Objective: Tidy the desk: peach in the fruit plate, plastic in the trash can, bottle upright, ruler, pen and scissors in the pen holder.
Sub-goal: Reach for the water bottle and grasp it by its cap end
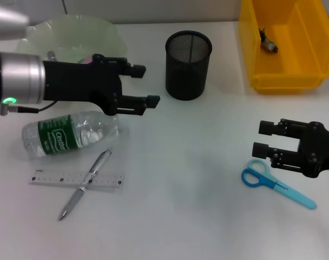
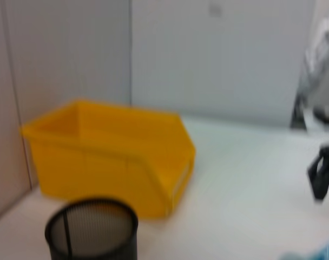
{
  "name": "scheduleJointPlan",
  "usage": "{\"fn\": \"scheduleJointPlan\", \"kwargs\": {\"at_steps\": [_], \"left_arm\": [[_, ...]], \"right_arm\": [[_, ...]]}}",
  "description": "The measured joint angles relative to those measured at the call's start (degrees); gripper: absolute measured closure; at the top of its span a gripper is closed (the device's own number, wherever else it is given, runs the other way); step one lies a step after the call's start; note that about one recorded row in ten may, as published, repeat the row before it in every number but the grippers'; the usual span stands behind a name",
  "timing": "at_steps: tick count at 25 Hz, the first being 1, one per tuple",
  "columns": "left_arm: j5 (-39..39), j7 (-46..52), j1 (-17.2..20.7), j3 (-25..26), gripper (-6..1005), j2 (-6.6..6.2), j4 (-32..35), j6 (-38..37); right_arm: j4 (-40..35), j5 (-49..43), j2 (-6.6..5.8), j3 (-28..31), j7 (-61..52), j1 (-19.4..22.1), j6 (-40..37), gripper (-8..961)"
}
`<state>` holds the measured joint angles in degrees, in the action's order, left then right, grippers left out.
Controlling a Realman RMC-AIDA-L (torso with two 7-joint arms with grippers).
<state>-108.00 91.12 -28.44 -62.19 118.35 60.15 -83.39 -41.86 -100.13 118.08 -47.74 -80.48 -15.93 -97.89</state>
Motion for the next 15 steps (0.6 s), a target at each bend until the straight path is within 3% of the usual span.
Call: {"fn": "scheduleJointPlan", "kwargs": {"at_steps": [4,7,9,15], "left_arm": [[-11.94,7.93,-4.85,-2.33,269,0.1,3.16,-0.04],[-14.31,9.36,-5.86,-3.2,271,0.13,3.4,-0.1],[-22.58,13.91,-7.8,-7.82,272,0.33,4.68,1.07],[-30.06,19.4,-8.26,-13.97,276,0.47,6.6,4.5]], "right_arm": [[1.86,-0.05,0.08,0.11,0.88,-0.59,0.05,294],[2.21,-0.06,0.13,0.11,1.0,-0.66,0.09,294],[2.96,0.08,0.17,0.13,1.47,-0.73,0.21,294],[3.47,0.35,0.19,0.19,1.64,-0.98,0.45,294]]}}
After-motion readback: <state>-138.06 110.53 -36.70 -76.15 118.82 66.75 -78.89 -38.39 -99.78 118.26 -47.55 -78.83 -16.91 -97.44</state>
